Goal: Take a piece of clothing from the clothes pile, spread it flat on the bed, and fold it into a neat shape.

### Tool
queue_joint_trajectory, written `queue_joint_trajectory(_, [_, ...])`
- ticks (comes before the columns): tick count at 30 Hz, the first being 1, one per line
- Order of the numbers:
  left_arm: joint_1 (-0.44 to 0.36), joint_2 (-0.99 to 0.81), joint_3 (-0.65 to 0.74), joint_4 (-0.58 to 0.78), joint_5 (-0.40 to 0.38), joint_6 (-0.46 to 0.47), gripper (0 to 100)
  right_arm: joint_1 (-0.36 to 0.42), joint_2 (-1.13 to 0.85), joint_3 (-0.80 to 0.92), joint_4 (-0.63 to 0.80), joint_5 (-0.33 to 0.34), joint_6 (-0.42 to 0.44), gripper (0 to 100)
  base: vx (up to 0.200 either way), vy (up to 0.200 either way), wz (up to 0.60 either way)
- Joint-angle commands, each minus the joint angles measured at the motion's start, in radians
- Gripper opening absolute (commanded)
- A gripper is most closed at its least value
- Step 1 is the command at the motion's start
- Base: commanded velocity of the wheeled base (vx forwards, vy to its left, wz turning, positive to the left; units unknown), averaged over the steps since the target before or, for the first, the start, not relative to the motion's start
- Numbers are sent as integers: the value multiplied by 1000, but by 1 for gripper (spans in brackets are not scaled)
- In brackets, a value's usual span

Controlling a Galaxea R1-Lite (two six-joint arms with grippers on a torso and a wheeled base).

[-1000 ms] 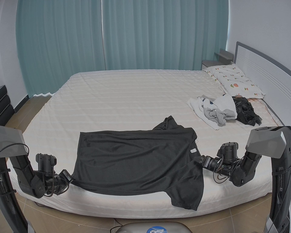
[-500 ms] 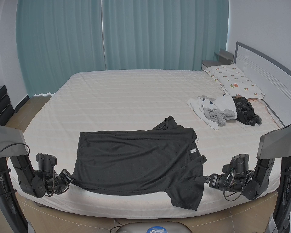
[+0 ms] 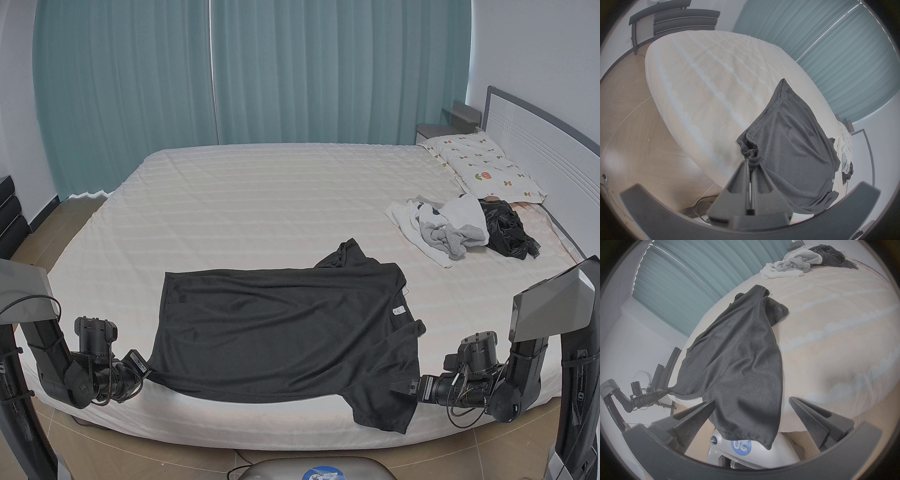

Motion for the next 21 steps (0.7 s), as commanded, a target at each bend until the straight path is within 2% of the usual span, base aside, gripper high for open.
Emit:
queue_joint_trajectory(1, [0,0,-2,0,1,0,0,7,39,-26,-1,-4,-1,100,0,0,0])
queue_joint_trajectory(9, [0,3,-6,0,1,0,0,22,54,-55,-15,5,1,100,0,0,0])
queue_joint_trajectory(10, [0,3,-6,0,1,0,0,28,56,-55,-16,4,2,0,0,0,0])
queue_joint_trajectory(15, [0,5,-6,0,1,1,0,23,39,-36,-36,-4,2,0,0,0,0])
queue_joint_trajectory(21, [0,0,-6,0,1,1,0,-18,14,28,-93,-4,1,0,0,0,0])
